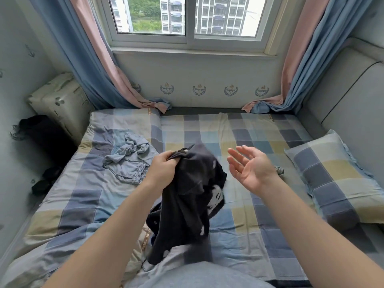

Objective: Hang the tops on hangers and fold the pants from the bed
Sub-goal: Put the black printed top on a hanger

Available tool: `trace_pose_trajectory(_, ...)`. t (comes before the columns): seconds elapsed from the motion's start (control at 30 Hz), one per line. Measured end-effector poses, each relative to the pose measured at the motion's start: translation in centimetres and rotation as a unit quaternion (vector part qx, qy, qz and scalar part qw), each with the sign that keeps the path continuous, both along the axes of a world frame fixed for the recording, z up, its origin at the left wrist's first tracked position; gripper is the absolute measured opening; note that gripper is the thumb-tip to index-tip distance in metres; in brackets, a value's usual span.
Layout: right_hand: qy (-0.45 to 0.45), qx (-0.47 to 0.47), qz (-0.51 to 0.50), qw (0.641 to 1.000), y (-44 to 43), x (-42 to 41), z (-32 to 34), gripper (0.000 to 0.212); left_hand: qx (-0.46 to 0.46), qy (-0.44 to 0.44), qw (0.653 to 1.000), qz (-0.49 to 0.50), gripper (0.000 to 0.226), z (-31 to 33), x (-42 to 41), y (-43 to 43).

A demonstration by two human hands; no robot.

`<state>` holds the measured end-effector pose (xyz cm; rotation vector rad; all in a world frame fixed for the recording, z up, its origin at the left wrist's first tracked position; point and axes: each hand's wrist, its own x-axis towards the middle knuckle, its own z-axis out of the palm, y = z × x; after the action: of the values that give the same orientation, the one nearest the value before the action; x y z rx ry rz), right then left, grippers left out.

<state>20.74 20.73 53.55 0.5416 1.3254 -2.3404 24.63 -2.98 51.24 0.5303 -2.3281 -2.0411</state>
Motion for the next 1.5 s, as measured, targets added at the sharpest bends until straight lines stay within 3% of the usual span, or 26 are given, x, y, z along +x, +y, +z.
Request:
trace_pose_trajectory(0.17, 0.075, 0.161, 0.114, 0.977, -1.4, 1.1, -0.7, 0.022, 0.066, -0.06, 0.995, -0.042, 0.022, 0.2, 0.6, 1.1)
trace_pose_trajectory(0.27, 0.168, 0.248, 0.215, 0.929, -2.5, 2.0, -1.4, 0.042, 0.133, -0.065, 0.988, -0.038, 0.025, 1.4, 0.9, 1.2)
trace_pose_trajectory(0.4, 0.231, 0.277, 0.382, 0.851, -4.3, 3.3, -3.4, 0.074, 0.184, -0.048, 0.98, -0.059, 0.027, 3.5, 0.9, 0.5)
trace_pose_trajectory(0.53, 0.257, 0.273, 0.434, 0.819, -5.6, 4.1, -4.9, 0.056, 0.251, -0.036, 0.965, -0.059, 0.018, 4.8, 0.8, -0.1)
trace_pose_trajectory(0.63, 0.337, 0.341, 0.33, 0.813, -5.8, 3.6, -5.1, 0.017, 0.3, -0.025, 0.951, -0.071, 0.017, 4.8, 0.8, -0.5)
trace_pose_trajectory(0.7, 0.343, 0.391, 0.256, 0.815, -5.3, 2.7, -4.7, 0.012, 0.314, -0.019, 0.947, -0.069, 0.018, 4.3, 0.8, -0.9)
trace_pose_trajectory(0.77, 0.325, 0.415, 0.201, 0.825, -4.4, 1.8, -4.0, 0.019, 0.285, -0.022, 0.957, -0.052, 0.02, 3.4, 0.7, -1.3)
trace_pose_trajectory(0.87, 0.289, 0.416, 0.156, 0.848, -3.2, 0.8, -2.9, 0.019, 0.158, -0.033, 0.987, -0.002, 0.026, 1.9, 0.5, -1.5)
trace_pose_trajectory(0.97, 0.265, 0.431, 0.124, 0.853, -2.5, 0.3, -2.4, 0.015, 0.048, -0.034, 0.998, -0.03, 0.021, 0.8, 0.6, -1.4)
trace_pose_trajectory(1.07, 0.247, 0.444, 0.126, 0.852, -2.5, 0.3, -1.5, 0.015, -0.015, -0.05, 0.99, -0.129, 0.016, -0.2, 1.2, 0.2)
trace_pose_trajectory(1.2, 0.263, 0.458, 0.167, 0.832, -3.2, 1.1, 0.3, 0.018, -0.081, -0.033, 0.971, -0.224, 0.032, -1.7, 1.5, 3.7)
trace_pose_trajectory(1.3, 0.283, 0.445, 0.168, 0.833, -3.8, 1.6, 1.7, 0.02, -0.105, 0.002, 0.967, -0.232, 0.038, -2.6, 1.6, 5.6)
trace_pose_trajectory(1.43, 0.312, 0.422, 0.146, 0.839, -3.9, 1.6, 3.1, 0.022, -0.192, 0.026, 0.961, -0.199, 0.02, -3.9, 1.8, 6.6)
trace_pose_trajectory(1.5, 0.33, 0.425, 0.128, 0.833, -3.4, 1.1, 3.4, 0.021, -0.236, 0.013, 0.957, -0.17, 0.023, -4.5, 1.9, 6.0)
